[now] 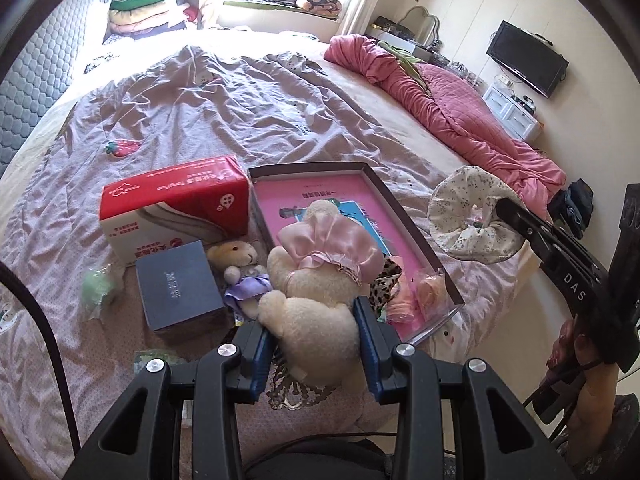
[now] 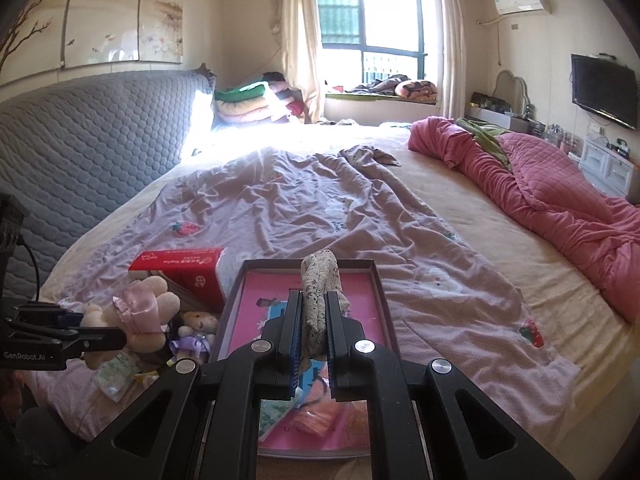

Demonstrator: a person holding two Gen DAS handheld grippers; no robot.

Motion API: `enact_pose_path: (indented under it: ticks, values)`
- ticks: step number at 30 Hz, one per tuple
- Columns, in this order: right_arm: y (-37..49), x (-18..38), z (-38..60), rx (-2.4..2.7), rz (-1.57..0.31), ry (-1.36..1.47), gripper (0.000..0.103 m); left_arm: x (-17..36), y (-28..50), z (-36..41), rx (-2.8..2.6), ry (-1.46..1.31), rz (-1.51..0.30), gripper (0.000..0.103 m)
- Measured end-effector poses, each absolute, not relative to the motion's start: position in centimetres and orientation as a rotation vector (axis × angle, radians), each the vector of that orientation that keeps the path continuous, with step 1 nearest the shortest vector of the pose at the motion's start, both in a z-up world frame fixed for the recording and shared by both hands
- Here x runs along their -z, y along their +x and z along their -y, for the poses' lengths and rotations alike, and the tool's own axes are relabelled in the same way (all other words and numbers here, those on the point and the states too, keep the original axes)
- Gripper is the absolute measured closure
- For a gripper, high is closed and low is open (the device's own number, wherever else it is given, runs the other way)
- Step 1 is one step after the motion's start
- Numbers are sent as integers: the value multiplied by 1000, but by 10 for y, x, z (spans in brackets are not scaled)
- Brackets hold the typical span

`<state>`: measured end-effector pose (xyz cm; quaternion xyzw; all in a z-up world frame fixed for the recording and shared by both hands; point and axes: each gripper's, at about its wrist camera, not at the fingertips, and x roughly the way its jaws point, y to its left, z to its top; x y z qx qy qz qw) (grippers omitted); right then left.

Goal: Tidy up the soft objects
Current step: 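Carry the bear with the left gripper while the right gripper carries the scrunchie over the tray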

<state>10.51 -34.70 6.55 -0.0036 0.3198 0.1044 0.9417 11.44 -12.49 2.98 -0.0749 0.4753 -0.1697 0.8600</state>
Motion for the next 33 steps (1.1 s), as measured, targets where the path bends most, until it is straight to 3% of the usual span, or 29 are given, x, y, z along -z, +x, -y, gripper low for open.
enact_pose_path:
  ticks: [19,33]
  values:
    - [109,-49,369,-171,-684,49,93,18,152,186,417,-77,-1107,65]
    - [118,-5,365,-218,-781,120,92,50,176,202,401,-41,-1168,65]
